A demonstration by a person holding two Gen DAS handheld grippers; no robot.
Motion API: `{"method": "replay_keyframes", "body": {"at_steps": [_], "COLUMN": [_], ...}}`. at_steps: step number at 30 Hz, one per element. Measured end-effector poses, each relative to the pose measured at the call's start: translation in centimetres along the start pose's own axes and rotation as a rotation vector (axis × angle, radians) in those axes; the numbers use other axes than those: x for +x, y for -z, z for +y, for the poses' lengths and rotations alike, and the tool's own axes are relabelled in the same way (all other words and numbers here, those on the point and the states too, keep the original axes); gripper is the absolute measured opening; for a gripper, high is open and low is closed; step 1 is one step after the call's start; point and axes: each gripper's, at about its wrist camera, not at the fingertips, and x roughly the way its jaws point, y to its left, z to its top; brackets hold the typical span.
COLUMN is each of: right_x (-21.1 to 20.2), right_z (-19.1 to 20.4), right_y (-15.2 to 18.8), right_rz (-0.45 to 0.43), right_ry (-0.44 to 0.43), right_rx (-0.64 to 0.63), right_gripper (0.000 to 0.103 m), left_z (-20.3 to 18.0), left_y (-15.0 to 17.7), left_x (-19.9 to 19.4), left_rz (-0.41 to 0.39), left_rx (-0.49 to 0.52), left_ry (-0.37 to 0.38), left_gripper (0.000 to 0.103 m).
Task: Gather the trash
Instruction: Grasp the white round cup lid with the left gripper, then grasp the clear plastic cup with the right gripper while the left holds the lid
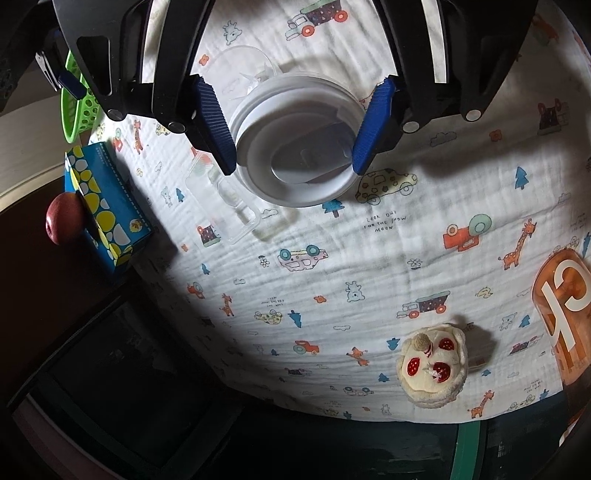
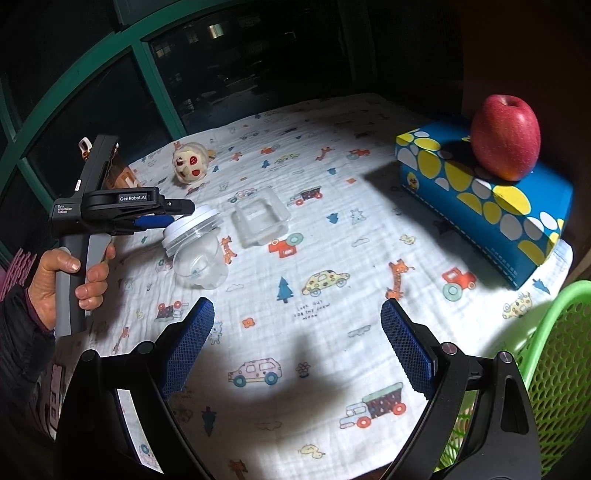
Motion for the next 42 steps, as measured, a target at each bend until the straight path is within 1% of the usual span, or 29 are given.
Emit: {"method": "replay_keyframes", "body": {"at_steps": [6, 15, 23, 26, 32, 37, 42], "right_x": [0.5, 0.8, 2.1, 3.1, 6.1, 9.1, 11.6], "right_z": [0.9, 0.9, 1.6, 2.6, 5.8, 8.4, 10.0], "right_y": [0.0, 0.0, -0.2, -0.4, -1.1, -1.7, -1.8], "right_rz": [0.006, 0.015, 0.028, 0.039, 0.066, 0.086, 0.101], "right_ry": [-0.012, -0.016, -0.031, -0.051, -0.094, -0.115, -0.102], "right_rx": [-0.015, -0.011, -0.024, -0.045, -0.126, -0.191, -0.243], "right_gripper": [0.091, 0.091, 0.091, 0.091, 0.091, 0.091, 0.087], "left_z": [0.0, -0.1, -0.1, 0.2, 1.0, 1.7, 2.6], "left_y": [0.1, 0.1, -0.3, -0.5, -0.9, -0.9, -0.8], "left_x": [0.1, -0.1, -2.9, -4.1, -6.1, -7.0, -7.3], "left_rz": [0.004, -0.002, -0.047, -0.063, -0.089, -0.098, -0.099], "left_rx": [0.004, 0.013, 0.022, 0.018, 0.02, 0.022, 0.004], "left_ry": [0.005, -0.004, 0.009, 0.01, 0.0, -0.006, -0.006], "left_gripper": [0.063, 0.062, 0.061, 0.061, 0.061, 0.06, 0.06]}}
